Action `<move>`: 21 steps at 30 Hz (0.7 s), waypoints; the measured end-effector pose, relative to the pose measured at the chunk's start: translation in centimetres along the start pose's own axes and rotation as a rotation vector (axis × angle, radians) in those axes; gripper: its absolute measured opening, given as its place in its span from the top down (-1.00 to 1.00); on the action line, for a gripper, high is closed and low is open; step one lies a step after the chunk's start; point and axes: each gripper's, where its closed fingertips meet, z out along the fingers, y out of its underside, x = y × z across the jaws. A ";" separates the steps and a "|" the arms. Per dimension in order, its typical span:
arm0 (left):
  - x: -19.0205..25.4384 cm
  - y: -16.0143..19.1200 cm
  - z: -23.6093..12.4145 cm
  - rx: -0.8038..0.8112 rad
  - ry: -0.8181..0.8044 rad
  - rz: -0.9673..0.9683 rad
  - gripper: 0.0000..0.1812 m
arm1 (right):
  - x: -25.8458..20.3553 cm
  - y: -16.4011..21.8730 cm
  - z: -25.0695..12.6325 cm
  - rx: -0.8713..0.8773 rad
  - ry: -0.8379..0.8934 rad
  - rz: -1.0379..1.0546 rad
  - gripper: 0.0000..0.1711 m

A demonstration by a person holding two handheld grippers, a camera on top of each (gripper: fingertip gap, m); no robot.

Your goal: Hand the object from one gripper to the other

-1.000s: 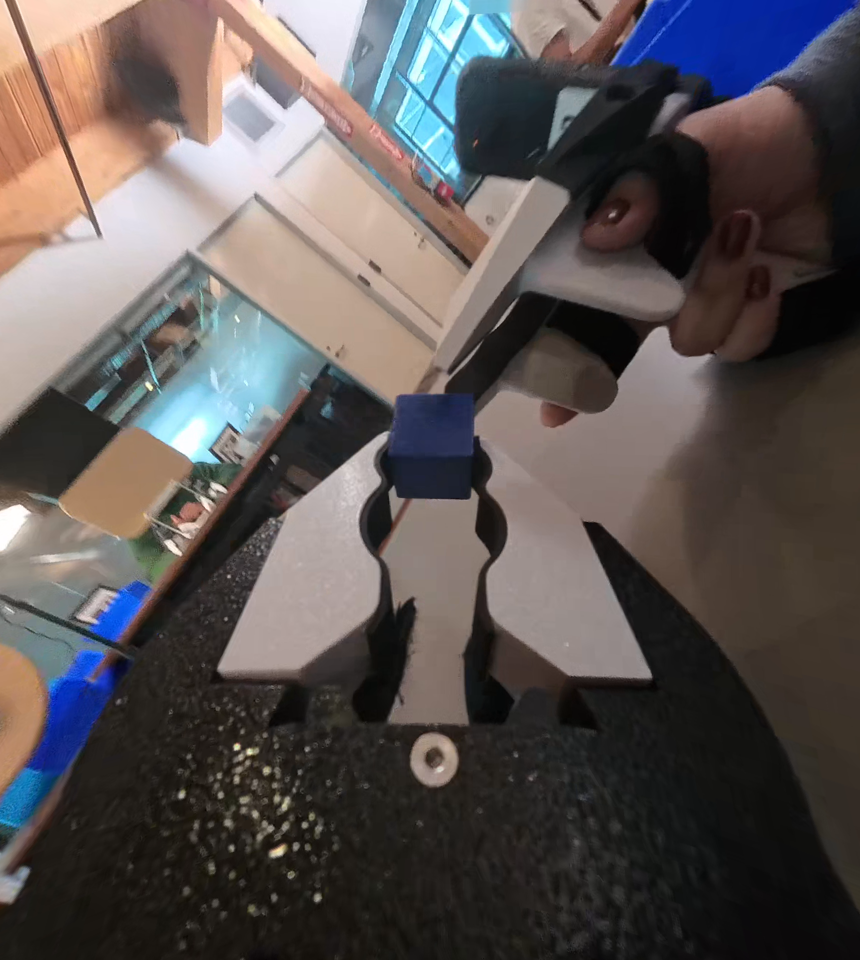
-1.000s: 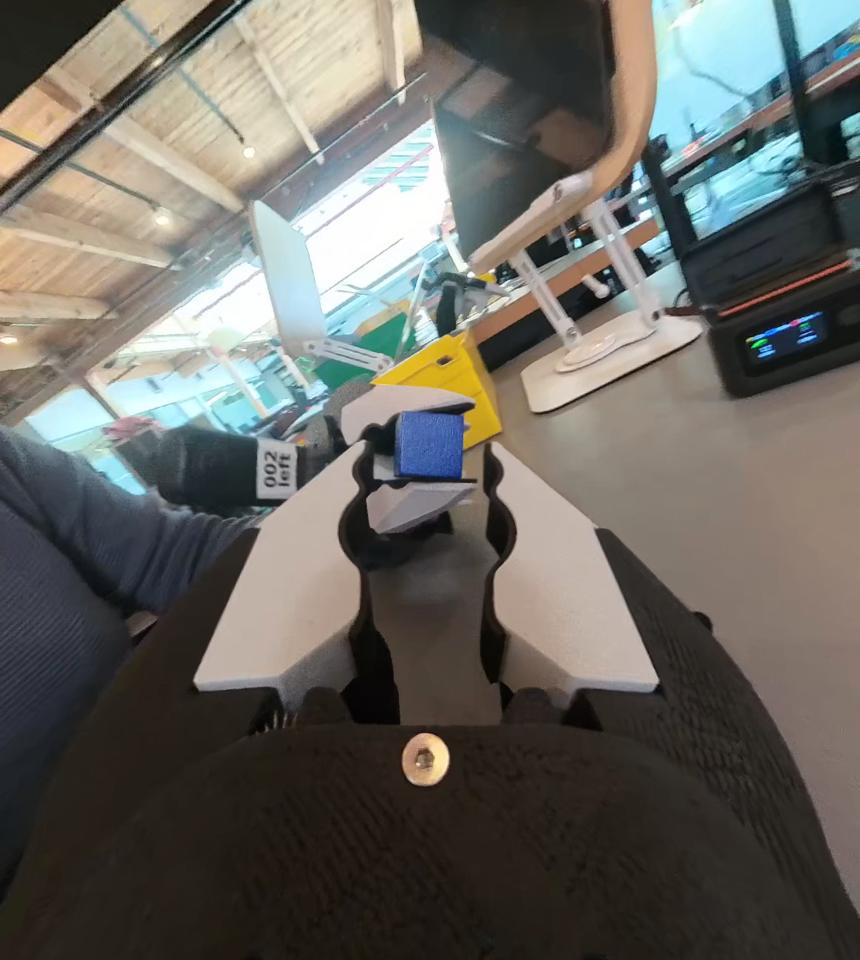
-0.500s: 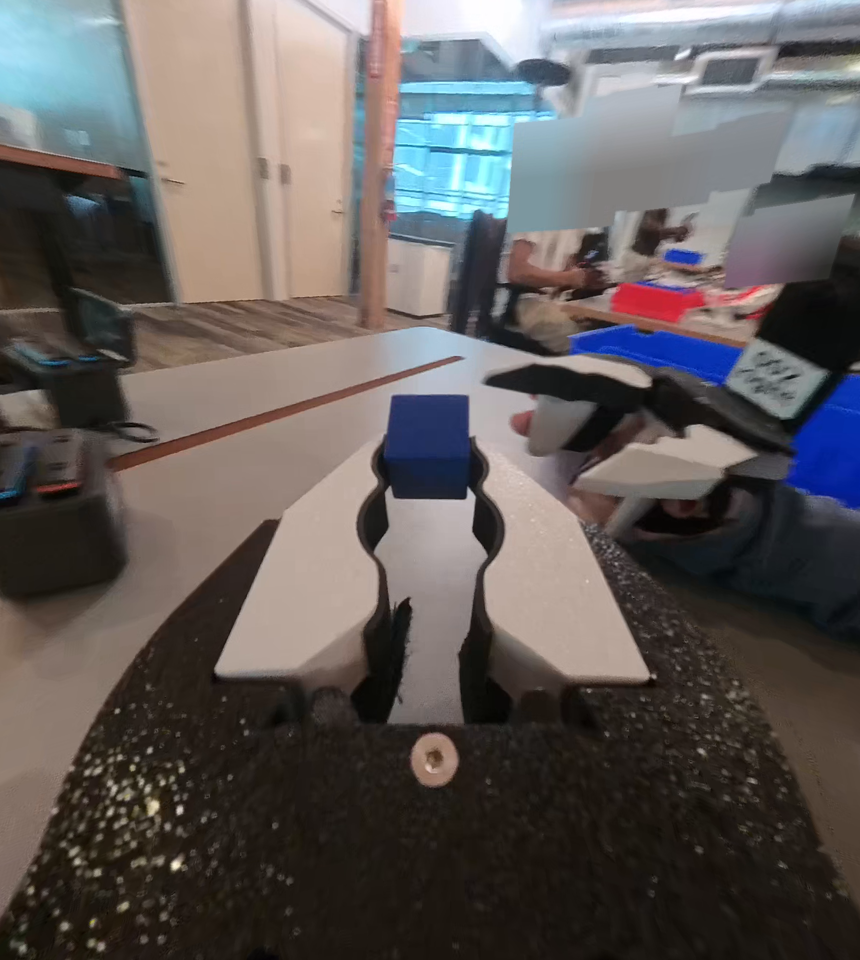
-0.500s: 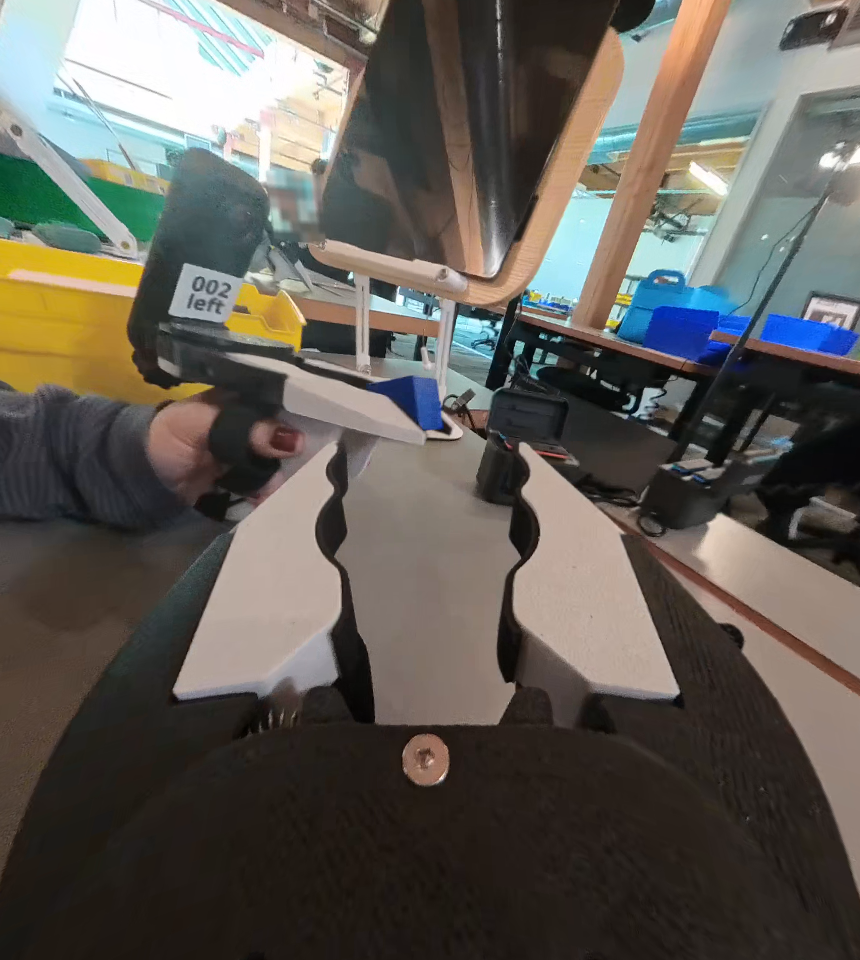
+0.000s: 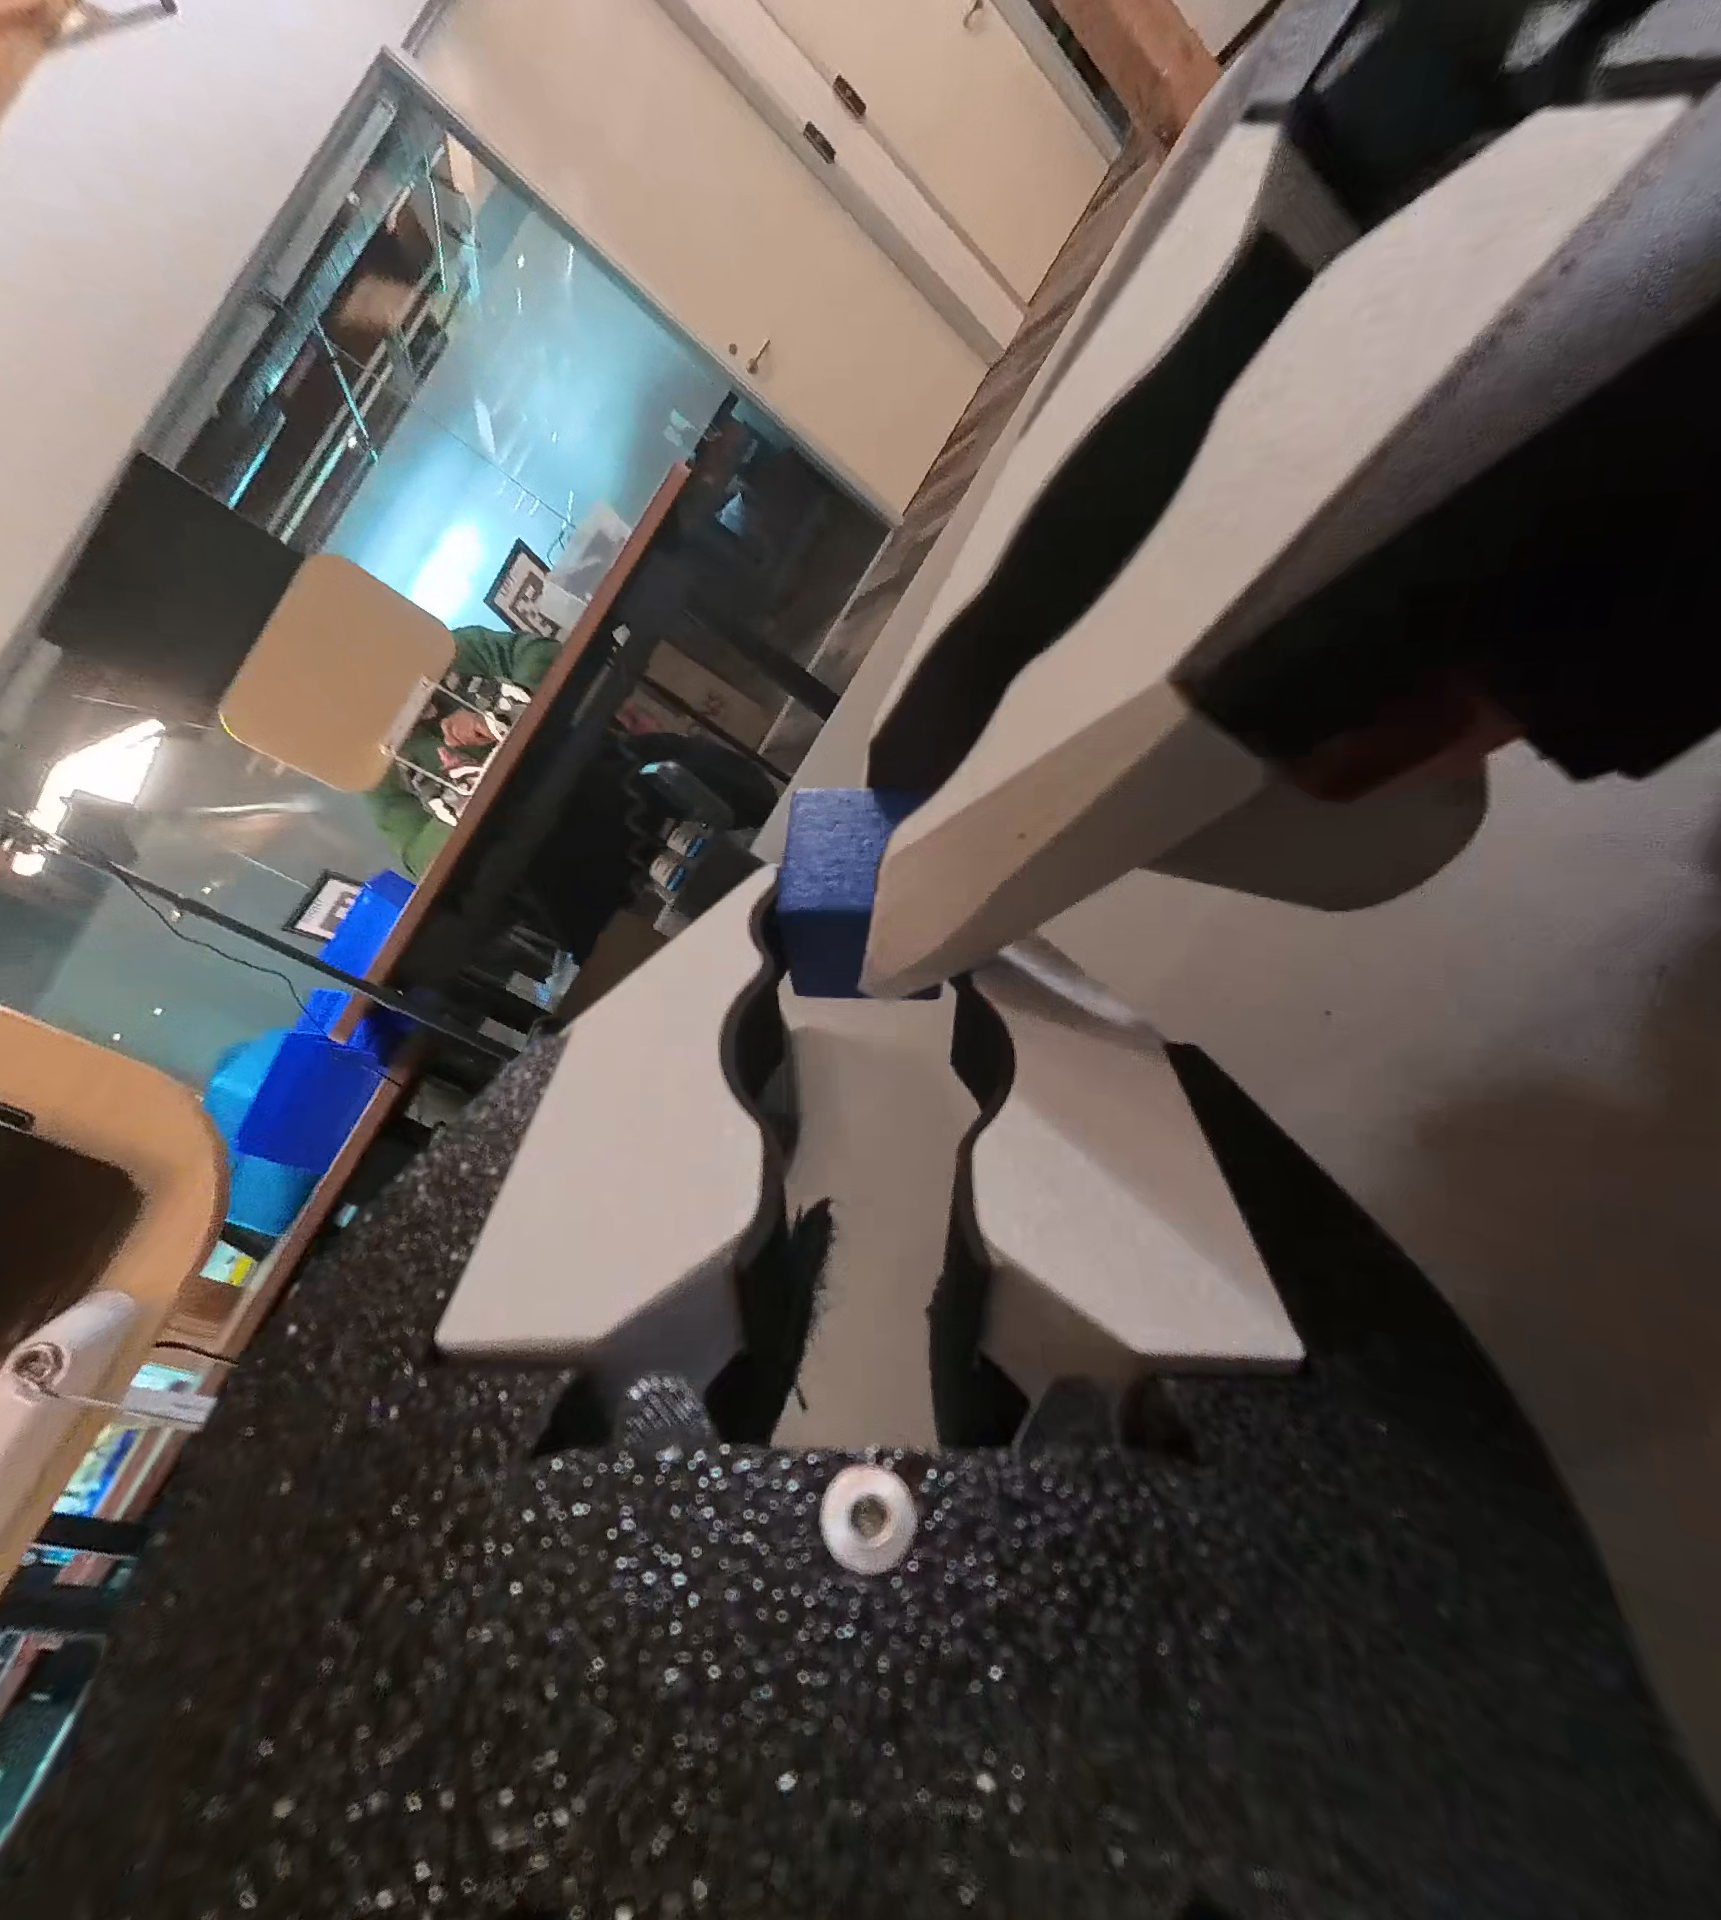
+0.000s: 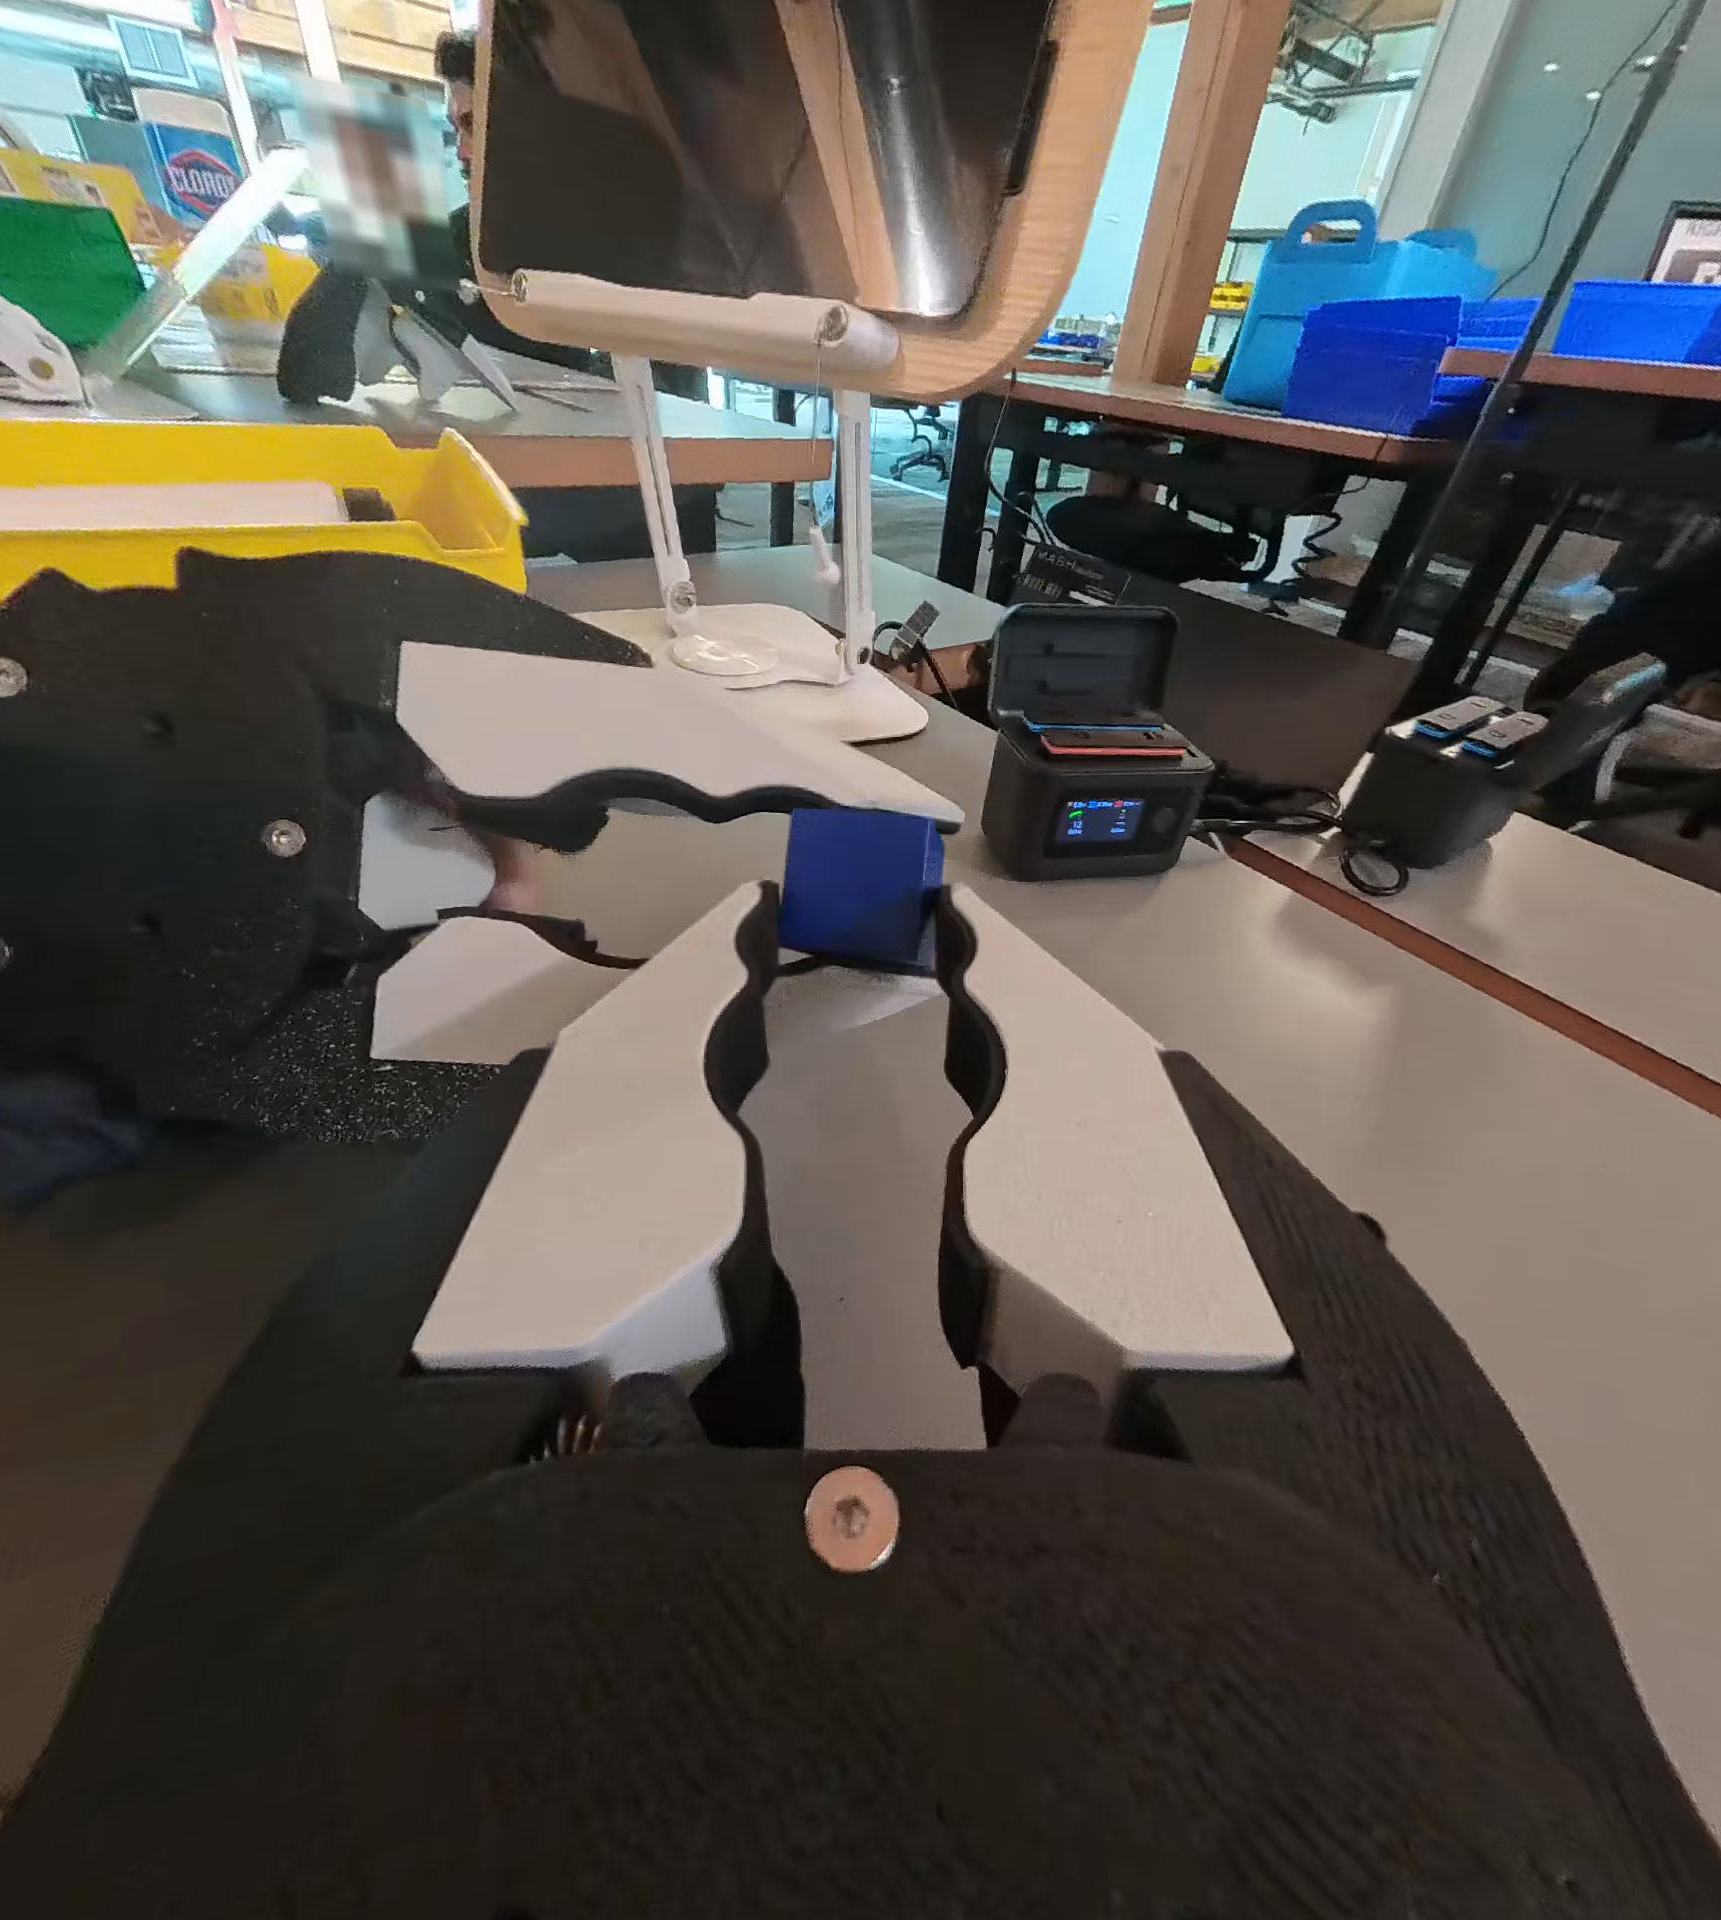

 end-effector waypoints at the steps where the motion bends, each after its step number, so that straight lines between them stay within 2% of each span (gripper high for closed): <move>1: 0.1 0.0 0.0 0.003 0.006 0.001 0.71 | 0.0 0.1 0.0 -0.009 -0.001 -0.001 0.68; 4: 0.6 -0.7 -0.4 0.104 0.078 -0.090 0.70 | -0.1 0.2 -0.3 -0.004 -0.077 0.106 0.69; 8: 1.0 -3.0 -1.8 0.311 0.220 -0.290 0.55 | -0.8 -0.6 -1.4 0.066 -0.336 0.489 0.69; 9: 0.9 -3.3 -2.1 0.346 0.225 -0.299 0.49 | -1.2 -0.9 -1.8 0.080 -0.431 0.603 0.69; 11: 0.3 -4.2 -2.9 0.423 0.195 -0.283 0.54 | -1.6 -1.5 -2.7 0.093 -0.602 0.796 0.69; 14: 0.7 -4.8 -3.6 0.475 0.189 -0.211 0.65 | -1.8 -2.1 -3.8 0.109 -0.722 0.889 0.69; 19: 0.9 -4.8 -3.2 0.448 0.179 -0.178 0.71 | -1.7 -2.3 -4.0 0.127 -0.727 0.892 0.70; 21: 0.2 -3.8 -2.4 0.370 0.132 -0.185 0.71 | -0.3 -2.3 -3.3 0.173 -0.606 0.847 0.48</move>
